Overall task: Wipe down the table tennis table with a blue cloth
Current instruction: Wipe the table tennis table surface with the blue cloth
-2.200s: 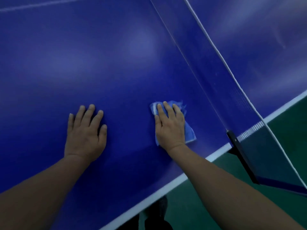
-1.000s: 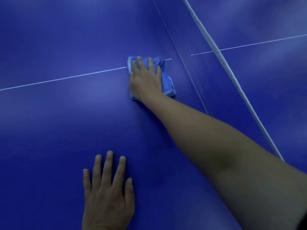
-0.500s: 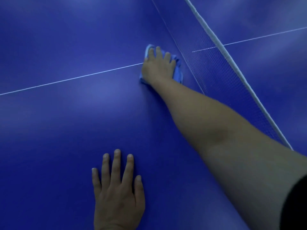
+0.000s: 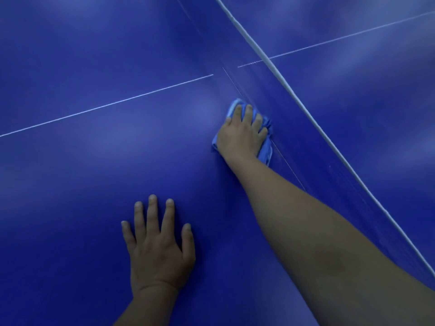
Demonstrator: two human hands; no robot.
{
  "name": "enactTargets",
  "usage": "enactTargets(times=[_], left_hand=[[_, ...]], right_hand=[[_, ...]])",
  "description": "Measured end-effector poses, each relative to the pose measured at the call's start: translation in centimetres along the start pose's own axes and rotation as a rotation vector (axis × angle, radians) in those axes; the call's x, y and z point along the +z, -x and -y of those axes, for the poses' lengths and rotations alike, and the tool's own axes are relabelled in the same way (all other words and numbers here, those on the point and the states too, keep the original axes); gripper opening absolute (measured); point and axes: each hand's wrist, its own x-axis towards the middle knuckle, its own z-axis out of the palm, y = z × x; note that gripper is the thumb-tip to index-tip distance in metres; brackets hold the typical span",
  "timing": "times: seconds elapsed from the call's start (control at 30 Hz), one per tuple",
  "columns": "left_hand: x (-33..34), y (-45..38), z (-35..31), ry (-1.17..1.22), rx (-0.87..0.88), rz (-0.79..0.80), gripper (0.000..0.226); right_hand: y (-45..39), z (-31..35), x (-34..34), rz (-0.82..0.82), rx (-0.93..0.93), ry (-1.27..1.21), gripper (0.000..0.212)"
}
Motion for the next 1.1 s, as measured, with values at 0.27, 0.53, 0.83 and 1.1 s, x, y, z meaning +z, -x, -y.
enactTargets(times=[0.27, 0.53, 0.83, 1.1], left_hand=[[-0.2, 0.6, 0.0, 0.113, 0.122, -0.073, 0.073], [-0.7, 0.7, 0.3, 0.204, 0.139, -0.036, 0.068], [1.0, 11.4, -2.3, 0.169, 0.479, 0.006, 0.057], [4.1, 19.5, -6.8, 0.017, 0.796, 0.151, 0.054]], right_hand=[[8.0, -7.0, -1.5, 0.002, 0.083, 0.025, 0.056], [18.1, -16.0, -3.1, 0.012, 0.182, 0.057, 0.056], [27.9, -24.1, -4.6, 0.017, 0.325, 0.103, 0.056], [33.6, -27.9, -5.9, -0.009, 0.428, 0.100, 0.053]])
